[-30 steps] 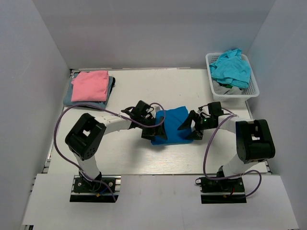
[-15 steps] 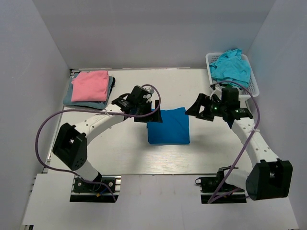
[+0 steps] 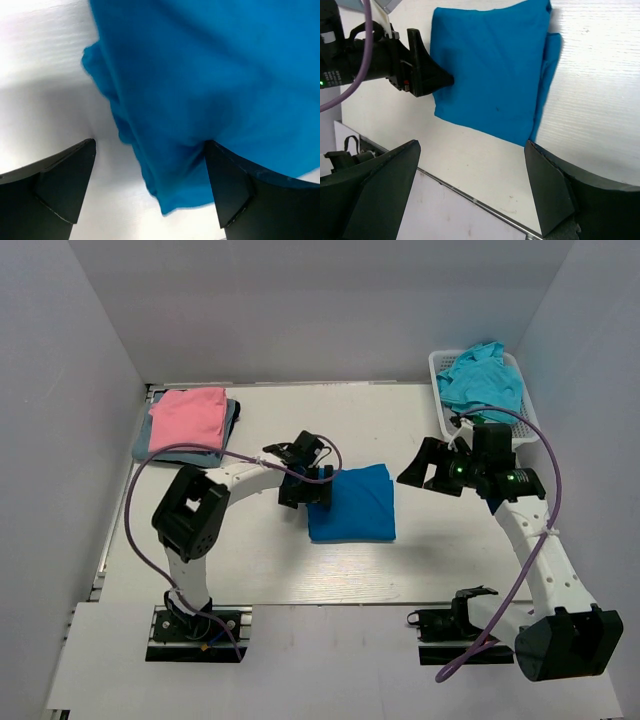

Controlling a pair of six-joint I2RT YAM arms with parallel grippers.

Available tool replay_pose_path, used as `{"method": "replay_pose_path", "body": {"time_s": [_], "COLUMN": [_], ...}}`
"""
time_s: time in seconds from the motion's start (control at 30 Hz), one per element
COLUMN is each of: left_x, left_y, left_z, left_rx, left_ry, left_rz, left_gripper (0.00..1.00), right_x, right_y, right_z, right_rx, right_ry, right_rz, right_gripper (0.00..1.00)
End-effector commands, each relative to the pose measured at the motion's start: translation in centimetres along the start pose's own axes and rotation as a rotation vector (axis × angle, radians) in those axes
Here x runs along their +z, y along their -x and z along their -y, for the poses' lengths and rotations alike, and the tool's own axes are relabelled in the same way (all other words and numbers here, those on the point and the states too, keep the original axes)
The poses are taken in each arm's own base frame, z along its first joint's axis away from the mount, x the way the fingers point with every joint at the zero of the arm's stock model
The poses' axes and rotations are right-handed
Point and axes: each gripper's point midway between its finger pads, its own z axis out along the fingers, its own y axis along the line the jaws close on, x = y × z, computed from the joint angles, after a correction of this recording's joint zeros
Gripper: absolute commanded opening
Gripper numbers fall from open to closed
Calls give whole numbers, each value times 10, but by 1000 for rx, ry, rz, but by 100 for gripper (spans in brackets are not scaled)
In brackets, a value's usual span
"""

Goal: Fold and stack the t-shirts
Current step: Put the neatly folded tshirt into the corner of the board with the left arm

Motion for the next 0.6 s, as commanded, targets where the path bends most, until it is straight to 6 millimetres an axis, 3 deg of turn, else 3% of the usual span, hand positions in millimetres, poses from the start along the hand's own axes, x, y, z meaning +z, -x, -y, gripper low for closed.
{"method": "replay_pose_path", "body": {"time_s": [0.0,0.07,0.13,0.23,0.27,0.43,0.47,0.5,0.53,0.57], "left_x": [5,14,20,34,41,64,66,71,72,72], "left_y": [16,8,1,-9,-17,-37,-39,-42,-30,-34], "left_z": [7,10,26,21,16,13,11,7,10,2], "left_rx": [23,43,67,57,55,46,45,44,46,33], "left_ry": [-20,-33,-120,-130,-120,-92,-88,-71,-61,-8], "left_rz": [44,32,15,12,-7,-68,-76,-84,-55,-83], "left_gripper": [100,99,89,82,73,54,37,27,16,0], "right_x": [-13,-14,-15,-17,-18,-24,-24,-25,-25,-26], "right_y": [6,5,2,0,0,3,3,3,2,2], "right_z": [5,8,13,19,19,25,29,30,31,36], "right_rx": [-26,-34,-32,-32,-37,-44,-54,-57,-61,-62], "right_ry": [-63,-79,-106,-142,-147,-188,-205,-212,-217,-245], "right_rz": [22,34,25,20,23,52,55,56,54,54], "right_gripper": [90,90,90,90,90,90,90,90,90,90]}}
